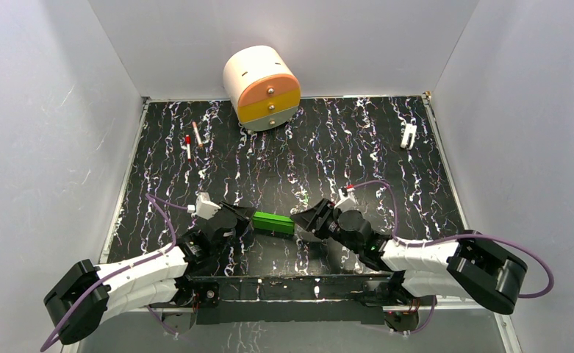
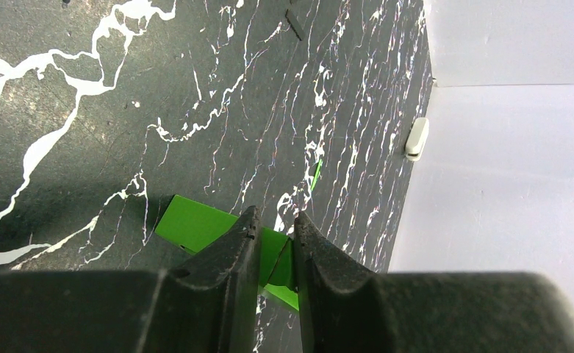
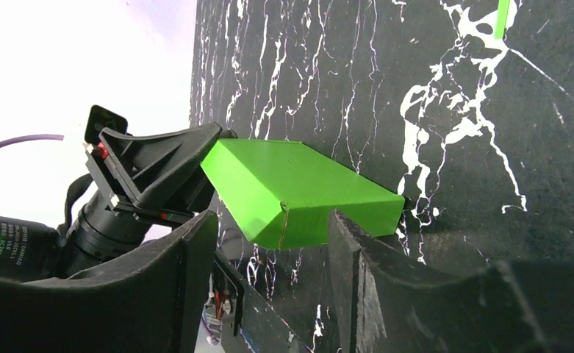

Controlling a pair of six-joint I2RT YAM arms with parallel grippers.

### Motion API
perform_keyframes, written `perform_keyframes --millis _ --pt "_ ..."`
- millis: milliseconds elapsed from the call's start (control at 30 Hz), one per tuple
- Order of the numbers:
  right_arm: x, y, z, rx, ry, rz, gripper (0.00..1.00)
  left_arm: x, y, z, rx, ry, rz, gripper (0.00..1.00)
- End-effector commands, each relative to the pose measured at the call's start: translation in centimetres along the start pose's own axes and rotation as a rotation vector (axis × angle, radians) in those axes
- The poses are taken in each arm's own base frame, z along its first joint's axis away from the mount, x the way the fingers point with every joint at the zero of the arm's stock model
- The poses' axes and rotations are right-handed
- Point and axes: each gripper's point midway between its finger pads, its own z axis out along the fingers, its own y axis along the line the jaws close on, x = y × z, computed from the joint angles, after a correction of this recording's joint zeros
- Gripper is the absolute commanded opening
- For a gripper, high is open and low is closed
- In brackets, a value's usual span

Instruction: Fold the paper box

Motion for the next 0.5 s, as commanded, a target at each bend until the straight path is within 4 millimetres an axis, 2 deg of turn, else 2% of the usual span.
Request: perform_keyframes --millis 0,300,467 --pt "0.4 1.4 0.2 -0.072 0.025 0.026 0.62 0.6 6.6 -0.5 -0.199 0.033 0.173 0.0" --pt "2.2 -2.0 0.0 -0.014 0.076 -0.004 0.41 0.7 6.4 -0.5 -0.194 0.043 0.175 0.0" --pt "3.0 -4.1 -0.4 0.016 0.091 -0.027 0.33 1.0 6.4 -0.6 -0.19 0.061 0.171 0.0"
